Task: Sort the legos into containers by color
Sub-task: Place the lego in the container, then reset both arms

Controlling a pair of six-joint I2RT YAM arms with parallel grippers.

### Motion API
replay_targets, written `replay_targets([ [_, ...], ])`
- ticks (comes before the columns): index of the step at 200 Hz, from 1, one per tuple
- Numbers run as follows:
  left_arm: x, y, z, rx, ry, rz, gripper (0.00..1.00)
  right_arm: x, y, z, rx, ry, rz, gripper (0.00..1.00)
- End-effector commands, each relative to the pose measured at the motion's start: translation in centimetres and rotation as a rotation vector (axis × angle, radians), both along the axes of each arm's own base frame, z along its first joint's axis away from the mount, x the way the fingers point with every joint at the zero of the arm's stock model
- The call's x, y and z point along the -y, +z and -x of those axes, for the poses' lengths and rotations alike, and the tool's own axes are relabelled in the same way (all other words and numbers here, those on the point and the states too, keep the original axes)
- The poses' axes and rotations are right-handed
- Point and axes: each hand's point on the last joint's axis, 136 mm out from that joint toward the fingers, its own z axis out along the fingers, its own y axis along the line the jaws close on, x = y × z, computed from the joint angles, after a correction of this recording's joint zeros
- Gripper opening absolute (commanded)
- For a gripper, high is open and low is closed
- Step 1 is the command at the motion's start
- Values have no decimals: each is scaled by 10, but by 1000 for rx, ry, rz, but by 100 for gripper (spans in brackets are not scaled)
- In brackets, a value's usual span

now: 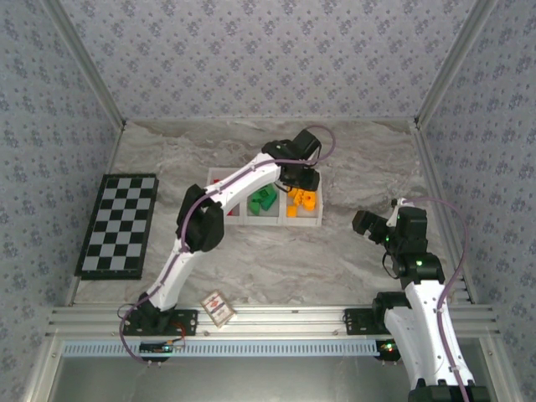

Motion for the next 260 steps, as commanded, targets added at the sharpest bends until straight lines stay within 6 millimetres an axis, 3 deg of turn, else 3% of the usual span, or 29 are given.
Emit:
replay_targets([
  [1,-15,55,0,131,-10,31,59,4,-1,0,-3,-24,-2,100],
  [21,-40,72,2,195,16,21,67,4,-1,0,-3,-27,-1,100],
  [50,-92,82,11,253,89,28,81,5,-1,0,-5,-29,-1,100],
  [94,-189,113,33,421,233,103,93,9,3,-2,3,-62,-8,100],
  [120,-248,134,53,625,328,114,98,9,18,-12,67,-74,-27,100],
  [134,-283,135,64,742,398,82,100,8,29,-23,126,-66,-34,100],
  [169,-364,115,95,968,602,-13,100,-3,37,-54,241,2,-39,100],
  [209,-435,64,113,960,827,-51,100,9,20,-92,306,24,232,100],
  [243,-460,53,109,959,907,-48,100,22,-24,-125,264,33,395,100],
  [260,-473,38,105,920,941,-78,100,25,-49,-140,219,34,416,100],
])
